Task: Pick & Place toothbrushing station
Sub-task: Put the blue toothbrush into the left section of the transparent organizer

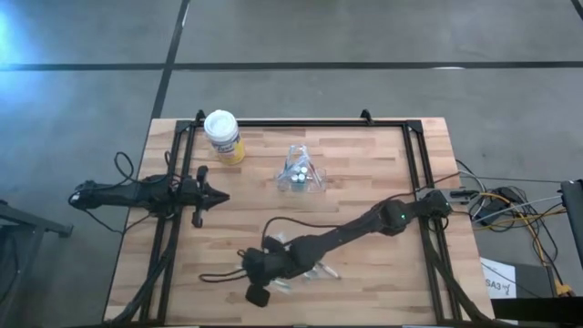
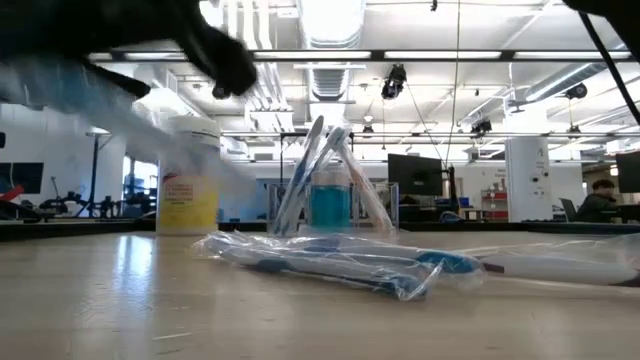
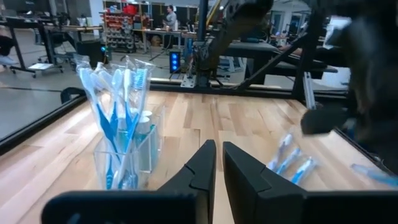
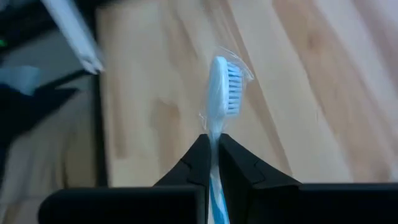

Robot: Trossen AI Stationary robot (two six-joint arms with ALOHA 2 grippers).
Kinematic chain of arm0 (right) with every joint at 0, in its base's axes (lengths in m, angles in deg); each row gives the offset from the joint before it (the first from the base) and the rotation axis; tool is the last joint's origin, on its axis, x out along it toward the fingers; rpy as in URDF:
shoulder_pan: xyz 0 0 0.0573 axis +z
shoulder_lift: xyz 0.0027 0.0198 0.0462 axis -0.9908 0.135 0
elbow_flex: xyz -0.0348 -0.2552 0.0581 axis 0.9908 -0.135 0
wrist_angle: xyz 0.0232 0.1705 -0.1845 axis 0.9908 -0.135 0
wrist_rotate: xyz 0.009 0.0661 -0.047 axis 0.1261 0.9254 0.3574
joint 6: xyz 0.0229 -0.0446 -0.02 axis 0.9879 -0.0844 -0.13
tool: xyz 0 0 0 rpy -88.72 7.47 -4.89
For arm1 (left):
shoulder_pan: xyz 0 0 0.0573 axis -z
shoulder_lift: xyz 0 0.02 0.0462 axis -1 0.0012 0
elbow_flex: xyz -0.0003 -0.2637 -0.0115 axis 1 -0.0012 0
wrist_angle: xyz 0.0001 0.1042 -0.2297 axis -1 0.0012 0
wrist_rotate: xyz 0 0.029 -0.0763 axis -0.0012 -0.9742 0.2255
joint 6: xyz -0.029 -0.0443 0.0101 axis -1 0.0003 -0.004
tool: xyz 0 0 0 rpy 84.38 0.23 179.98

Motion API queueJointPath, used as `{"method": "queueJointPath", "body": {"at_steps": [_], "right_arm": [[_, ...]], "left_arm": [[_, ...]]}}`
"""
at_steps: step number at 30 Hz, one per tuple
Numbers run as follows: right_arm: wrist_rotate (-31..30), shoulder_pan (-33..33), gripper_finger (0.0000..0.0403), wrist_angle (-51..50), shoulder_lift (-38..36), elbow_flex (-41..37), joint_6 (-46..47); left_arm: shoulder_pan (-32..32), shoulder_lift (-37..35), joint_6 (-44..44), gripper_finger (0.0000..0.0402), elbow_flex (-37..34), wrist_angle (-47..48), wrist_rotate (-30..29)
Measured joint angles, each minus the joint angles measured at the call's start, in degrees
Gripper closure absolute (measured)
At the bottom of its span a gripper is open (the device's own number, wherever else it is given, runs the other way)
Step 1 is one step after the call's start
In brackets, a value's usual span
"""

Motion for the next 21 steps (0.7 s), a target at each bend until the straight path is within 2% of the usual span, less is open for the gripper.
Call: {"method": "queueJointPath", "body": {"at_steps": [3, 8, 16, 21], "right_arm": [[-1.7, 0.5, 0.0388, 2.0, -2.2, 0.3, -5.6], [-12.6, 2.5, 0.0389, 3.5, -6.0, 0.3, -18.3], [-14.1, 5.3, 0.0389, 5.9, -12.5, 0.3, -31.8], [-22.4, 7.3, 0.0389, 2.3, -16.8, 0.2, -36.3]], "left_arm": [[0.0, 0.1, 0.0, 0.0372, 0.0, 0.0, 0.2], [0.0, 0.2, -0.1, 0.0373, 0.0, 0.0, 0.3], [0.0, 0.4, -0.1, 0.0376, 0.1, 0.0, 1.3], [0.0, 0.4, 0.0, 0.0374, 0.2, 0.1, 1.3]]}}
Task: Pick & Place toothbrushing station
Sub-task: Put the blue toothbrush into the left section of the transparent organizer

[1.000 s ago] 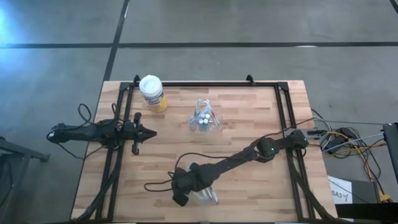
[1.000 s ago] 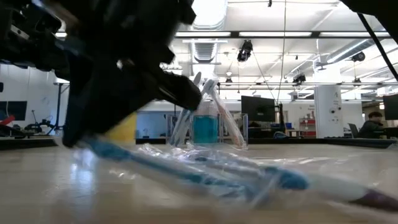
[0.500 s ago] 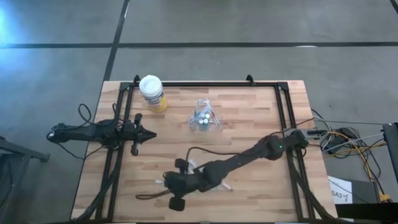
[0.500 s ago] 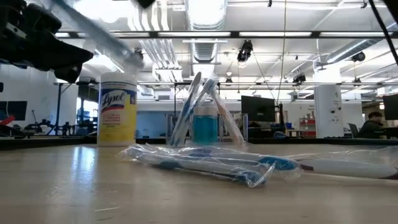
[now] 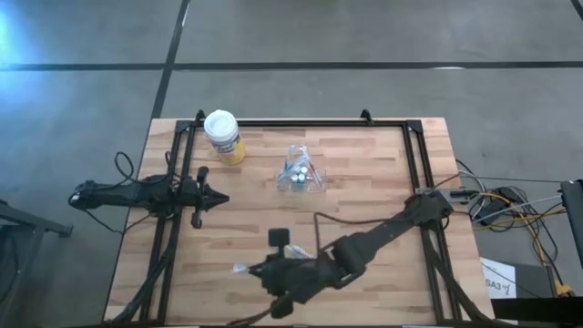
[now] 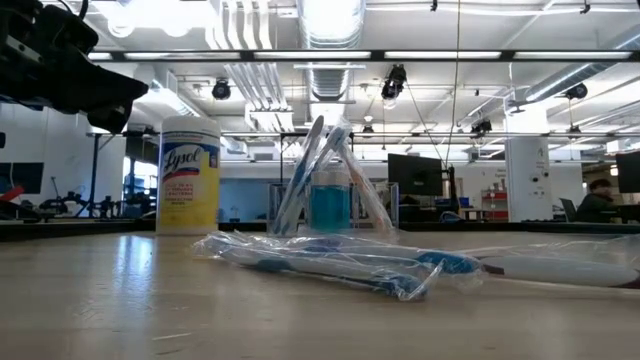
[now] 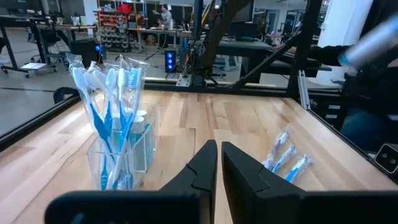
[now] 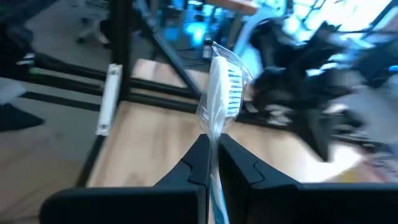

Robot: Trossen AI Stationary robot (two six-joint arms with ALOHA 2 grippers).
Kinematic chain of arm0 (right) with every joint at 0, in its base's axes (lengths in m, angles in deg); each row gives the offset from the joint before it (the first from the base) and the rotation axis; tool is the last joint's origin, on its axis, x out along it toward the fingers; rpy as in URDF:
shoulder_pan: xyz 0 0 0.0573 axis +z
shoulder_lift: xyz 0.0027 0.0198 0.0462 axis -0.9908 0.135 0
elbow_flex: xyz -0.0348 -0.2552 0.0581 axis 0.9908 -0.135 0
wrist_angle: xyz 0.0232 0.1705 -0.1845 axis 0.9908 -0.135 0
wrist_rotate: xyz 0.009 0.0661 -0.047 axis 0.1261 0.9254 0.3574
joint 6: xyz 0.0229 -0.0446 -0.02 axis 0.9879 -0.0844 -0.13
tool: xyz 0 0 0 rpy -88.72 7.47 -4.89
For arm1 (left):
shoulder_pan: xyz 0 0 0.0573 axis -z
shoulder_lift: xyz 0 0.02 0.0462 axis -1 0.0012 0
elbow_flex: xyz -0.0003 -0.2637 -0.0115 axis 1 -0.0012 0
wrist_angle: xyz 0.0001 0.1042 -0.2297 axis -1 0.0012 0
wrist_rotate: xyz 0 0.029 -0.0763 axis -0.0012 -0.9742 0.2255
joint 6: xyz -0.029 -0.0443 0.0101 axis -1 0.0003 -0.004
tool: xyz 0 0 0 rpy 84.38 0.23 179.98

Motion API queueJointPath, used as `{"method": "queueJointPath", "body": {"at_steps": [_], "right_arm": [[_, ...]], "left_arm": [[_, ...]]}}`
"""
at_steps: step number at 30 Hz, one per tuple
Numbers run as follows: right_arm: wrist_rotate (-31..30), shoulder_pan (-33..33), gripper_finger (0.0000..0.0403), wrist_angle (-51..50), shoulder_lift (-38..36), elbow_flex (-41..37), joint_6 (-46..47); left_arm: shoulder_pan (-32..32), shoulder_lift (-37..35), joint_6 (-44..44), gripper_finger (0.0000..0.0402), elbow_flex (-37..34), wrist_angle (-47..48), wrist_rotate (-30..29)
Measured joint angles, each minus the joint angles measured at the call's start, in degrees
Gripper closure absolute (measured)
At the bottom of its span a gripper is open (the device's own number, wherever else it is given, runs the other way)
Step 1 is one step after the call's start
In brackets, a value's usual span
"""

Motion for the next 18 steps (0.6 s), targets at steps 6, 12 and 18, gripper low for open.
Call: {"method": "queueJointPath", "body": {"at_steps": [6, 12, 18], "right_arm": [[-1.4, 0.1, 0.039, -1.1, -4.7, -0.2, -4.2], [2.4, -0.3, 0.039, 2.0, -9.8, -0.3, -11.8], [3.2, -0.6, 0.039, 3.4, -15.1, -2.4, -15.6]], "left_arm": [[0.0, 0.0, 0.0, 0.0373, 0.0, -0.1, 0.0], [0.0, 0.0, 0.0, 0.0378, 0.0, -0.1, 0.0], [0.0, 0.1, 0.1, 0.0373, 0.0, -0.1, -0.1]]}}
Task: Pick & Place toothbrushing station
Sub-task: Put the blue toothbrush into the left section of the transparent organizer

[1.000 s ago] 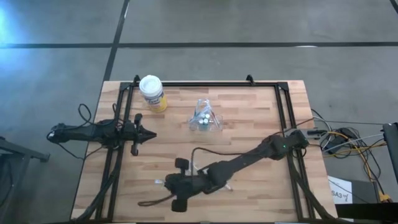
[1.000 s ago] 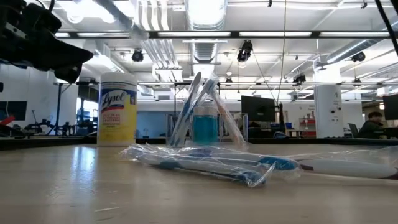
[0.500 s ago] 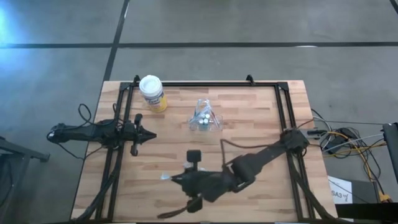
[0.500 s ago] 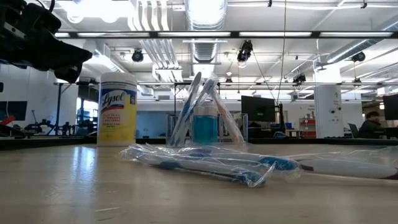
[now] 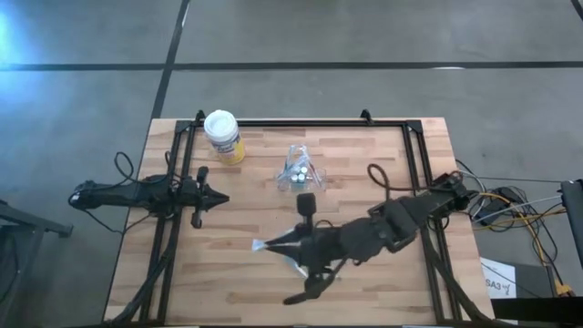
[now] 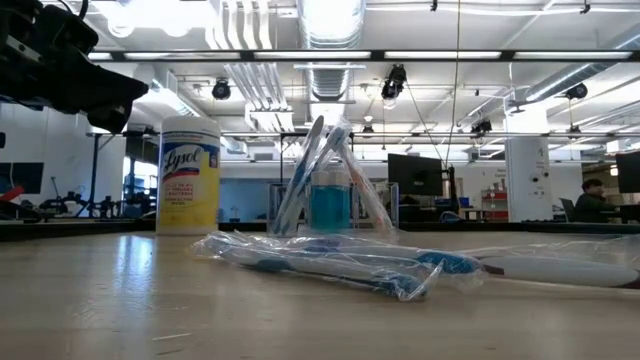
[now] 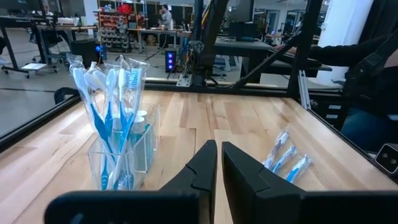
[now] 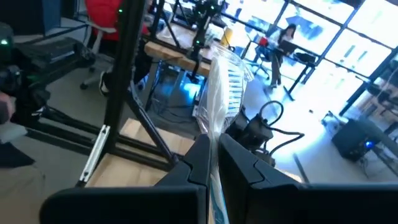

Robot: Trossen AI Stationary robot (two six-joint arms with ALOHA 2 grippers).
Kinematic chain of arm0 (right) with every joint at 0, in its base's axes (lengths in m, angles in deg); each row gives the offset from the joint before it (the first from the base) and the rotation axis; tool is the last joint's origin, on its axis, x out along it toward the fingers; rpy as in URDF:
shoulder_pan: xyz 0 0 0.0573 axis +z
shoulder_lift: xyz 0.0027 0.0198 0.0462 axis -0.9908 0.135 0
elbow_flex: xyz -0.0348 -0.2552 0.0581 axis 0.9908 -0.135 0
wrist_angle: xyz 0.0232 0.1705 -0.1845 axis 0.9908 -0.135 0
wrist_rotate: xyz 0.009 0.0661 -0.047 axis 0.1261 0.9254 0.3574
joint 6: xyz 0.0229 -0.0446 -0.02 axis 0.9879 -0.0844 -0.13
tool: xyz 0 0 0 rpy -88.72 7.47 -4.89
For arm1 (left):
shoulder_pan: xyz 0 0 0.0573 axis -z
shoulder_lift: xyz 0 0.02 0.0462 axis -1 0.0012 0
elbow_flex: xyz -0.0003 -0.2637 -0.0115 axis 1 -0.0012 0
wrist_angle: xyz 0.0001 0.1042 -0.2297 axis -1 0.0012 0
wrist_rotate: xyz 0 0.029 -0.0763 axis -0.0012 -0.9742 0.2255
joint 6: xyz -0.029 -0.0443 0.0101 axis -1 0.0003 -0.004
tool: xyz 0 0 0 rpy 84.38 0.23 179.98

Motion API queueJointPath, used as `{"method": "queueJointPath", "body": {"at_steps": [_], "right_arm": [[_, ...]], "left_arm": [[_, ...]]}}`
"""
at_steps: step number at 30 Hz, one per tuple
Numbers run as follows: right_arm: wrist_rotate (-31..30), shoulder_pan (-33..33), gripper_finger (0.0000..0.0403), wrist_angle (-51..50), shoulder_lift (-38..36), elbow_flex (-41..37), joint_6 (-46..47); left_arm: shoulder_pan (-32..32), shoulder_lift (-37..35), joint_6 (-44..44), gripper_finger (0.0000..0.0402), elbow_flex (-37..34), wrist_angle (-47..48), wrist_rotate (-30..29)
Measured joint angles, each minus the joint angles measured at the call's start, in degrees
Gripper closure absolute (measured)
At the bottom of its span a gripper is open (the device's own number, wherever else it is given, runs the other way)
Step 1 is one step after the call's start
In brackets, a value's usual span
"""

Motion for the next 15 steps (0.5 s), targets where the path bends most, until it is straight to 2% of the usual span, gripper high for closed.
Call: {"method": "queueJointPath", "body": {"at_steps": [2, 7, 15], "right_arm": [[-0.2, -0.1, 0.039, 0.4, -2.4, -2.8, -0.2], [-6.6, -0.3, 0.039, 3.5, -11.8, -13.7, 0.8], [-6.8, -0.6, 0.039, 25.1, -31.5, -48.0, 1.7]], "left_arm": [[0.0, 0.0, 0.0, 0.0371, -0.1, -0.1, 0.0], [0.0, 0.0, 0.1, 0.0374, -0.1, -0.1, 0.0], [0.0, 0.0, 0.1, 0.0381, -0.1, -0.1, 0.0]]}}
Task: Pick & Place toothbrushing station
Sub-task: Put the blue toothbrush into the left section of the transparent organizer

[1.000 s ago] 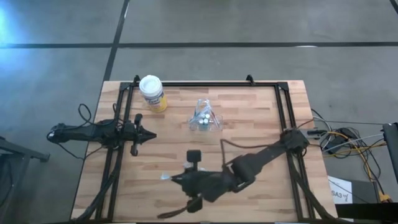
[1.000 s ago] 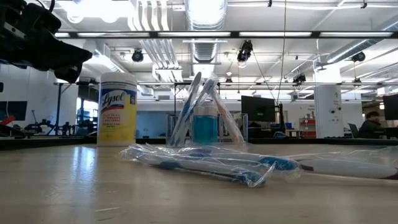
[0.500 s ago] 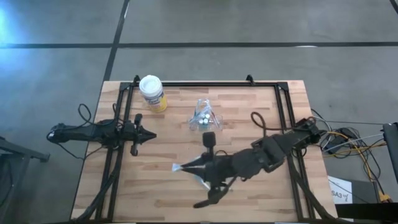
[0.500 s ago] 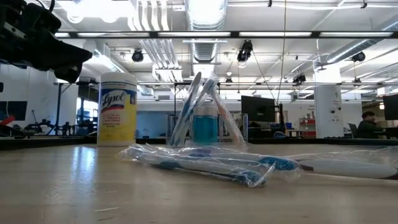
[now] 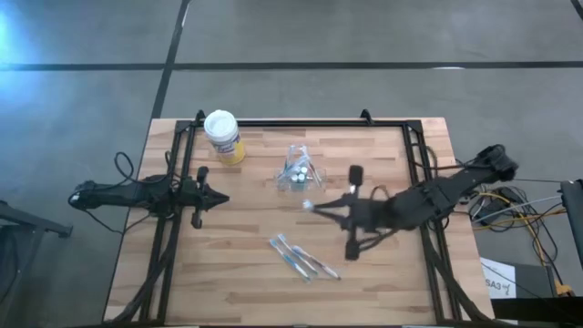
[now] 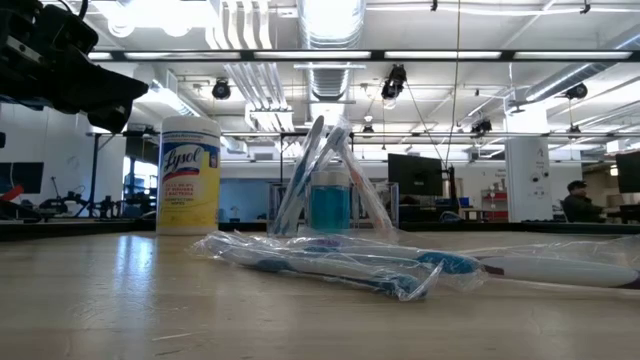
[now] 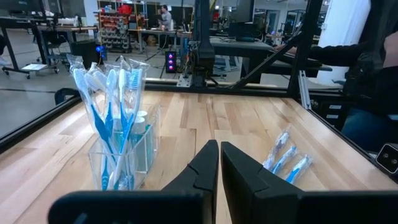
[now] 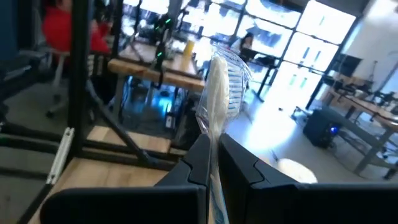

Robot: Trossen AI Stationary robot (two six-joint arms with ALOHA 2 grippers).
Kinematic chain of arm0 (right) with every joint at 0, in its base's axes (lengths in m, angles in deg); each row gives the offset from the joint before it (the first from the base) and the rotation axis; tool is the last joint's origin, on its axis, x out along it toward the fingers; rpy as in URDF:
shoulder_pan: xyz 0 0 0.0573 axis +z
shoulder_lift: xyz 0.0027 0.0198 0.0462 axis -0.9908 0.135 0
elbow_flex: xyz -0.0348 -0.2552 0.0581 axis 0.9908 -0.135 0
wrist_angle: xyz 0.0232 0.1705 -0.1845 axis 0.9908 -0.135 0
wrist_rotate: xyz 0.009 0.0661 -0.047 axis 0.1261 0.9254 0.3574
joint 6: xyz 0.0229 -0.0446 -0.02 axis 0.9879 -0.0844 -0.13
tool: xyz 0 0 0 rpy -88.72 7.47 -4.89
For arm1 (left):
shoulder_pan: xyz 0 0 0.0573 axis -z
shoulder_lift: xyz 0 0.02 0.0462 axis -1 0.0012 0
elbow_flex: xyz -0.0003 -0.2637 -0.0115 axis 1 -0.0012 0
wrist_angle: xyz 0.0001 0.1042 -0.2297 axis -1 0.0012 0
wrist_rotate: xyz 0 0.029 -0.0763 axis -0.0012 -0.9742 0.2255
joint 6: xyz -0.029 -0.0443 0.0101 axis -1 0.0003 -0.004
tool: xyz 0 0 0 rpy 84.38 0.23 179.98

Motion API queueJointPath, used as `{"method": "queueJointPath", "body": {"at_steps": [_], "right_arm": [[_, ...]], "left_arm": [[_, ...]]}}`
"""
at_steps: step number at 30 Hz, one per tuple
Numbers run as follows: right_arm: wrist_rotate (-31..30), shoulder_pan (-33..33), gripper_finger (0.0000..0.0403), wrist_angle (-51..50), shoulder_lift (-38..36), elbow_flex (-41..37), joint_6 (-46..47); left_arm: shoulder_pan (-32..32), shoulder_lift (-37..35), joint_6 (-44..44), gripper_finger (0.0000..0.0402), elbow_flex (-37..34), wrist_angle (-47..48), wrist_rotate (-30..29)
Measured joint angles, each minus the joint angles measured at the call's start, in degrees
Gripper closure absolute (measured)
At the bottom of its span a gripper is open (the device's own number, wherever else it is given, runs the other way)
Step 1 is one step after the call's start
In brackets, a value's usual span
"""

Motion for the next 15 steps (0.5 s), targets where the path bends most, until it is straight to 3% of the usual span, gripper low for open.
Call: {"method": "queueJointPath", "body": {"at_steps": [5, 8, 15], "right_arm": [[0.2, -0.4, 0.039, 17.8, -12.5, -20.5, -0.9], [5.0, -0.8, 0.039, 25.8, -18.3, -31.7, -1.4], [10.0, -1.9, 0.039, 39.9, -30.5, -51.2, -1.8]], "left_arm": [[0.0, 0.0, 0.8, 0.0376, 0.0, 0.1, 0.0], [0.0, 0.0, 1.5, 0.0377, 0.0, 0.2, 0.0], [0.0, 0.0, 7.0, 0.0383, -0.1, -0.3, 0.0]]}}
